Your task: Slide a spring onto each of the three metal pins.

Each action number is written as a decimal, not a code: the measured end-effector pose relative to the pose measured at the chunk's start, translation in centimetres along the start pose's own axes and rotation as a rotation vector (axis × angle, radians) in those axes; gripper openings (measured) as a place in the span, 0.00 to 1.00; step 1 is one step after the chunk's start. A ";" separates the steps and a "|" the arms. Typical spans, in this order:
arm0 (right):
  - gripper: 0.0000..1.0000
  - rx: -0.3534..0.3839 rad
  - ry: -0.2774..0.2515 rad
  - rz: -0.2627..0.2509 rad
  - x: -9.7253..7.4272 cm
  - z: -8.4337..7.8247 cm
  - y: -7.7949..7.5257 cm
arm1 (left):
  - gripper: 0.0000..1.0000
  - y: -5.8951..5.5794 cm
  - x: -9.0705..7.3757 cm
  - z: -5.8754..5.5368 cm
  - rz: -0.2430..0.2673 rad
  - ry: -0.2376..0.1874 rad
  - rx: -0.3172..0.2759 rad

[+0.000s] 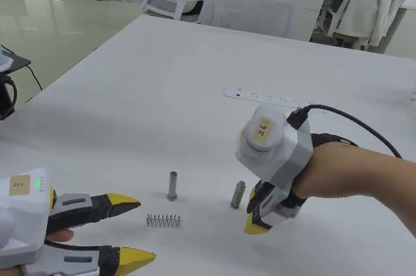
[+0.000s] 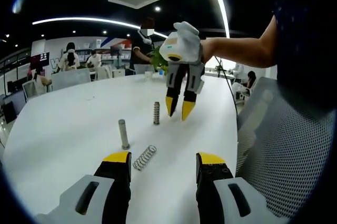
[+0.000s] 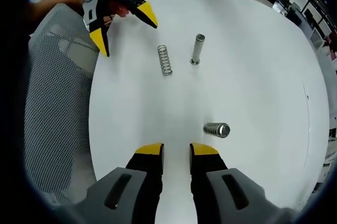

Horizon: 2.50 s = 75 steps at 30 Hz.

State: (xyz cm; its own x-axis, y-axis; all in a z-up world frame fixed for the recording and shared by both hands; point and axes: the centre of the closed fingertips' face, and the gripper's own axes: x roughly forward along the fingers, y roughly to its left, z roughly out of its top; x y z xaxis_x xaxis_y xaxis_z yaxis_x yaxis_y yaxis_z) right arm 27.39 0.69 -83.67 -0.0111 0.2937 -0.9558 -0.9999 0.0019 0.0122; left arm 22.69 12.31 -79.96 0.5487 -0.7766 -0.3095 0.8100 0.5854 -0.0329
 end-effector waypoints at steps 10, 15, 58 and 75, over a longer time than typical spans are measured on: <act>0.17 -0.040 -0.052 0.035 0.1 2.7 1.8 | 0.43 0.0 -0.1 0.1 0.001 0.002 0.005; 0.16 -0.063 -0.068 0.036 0.3 4.1 2.0 | 0.43 0.0 -0.2 0.0 0.004 0.004 0.006; 0.13 -0.163 -0.107 0.024 5.4 9.3 1.1 | 0.42 0.5 -0.9 -0.5 0.020 0.012 -0.003; 0.08 -0.171 -0.110 0.026 4.3 8.9 1.5 | 0.41 0.4 -0.7 -0.4 0.013 0.020 0.007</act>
State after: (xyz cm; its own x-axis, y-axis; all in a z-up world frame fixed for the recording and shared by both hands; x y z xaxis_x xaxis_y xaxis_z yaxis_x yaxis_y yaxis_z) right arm 25.88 10.48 -85.16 -0.0452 0.3943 -0.9179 -0.9858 -0.1662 -0.0229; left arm 22.57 13.15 -80.13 0.5548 -0.7645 -0.3284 0.8046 0.5933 -0.0219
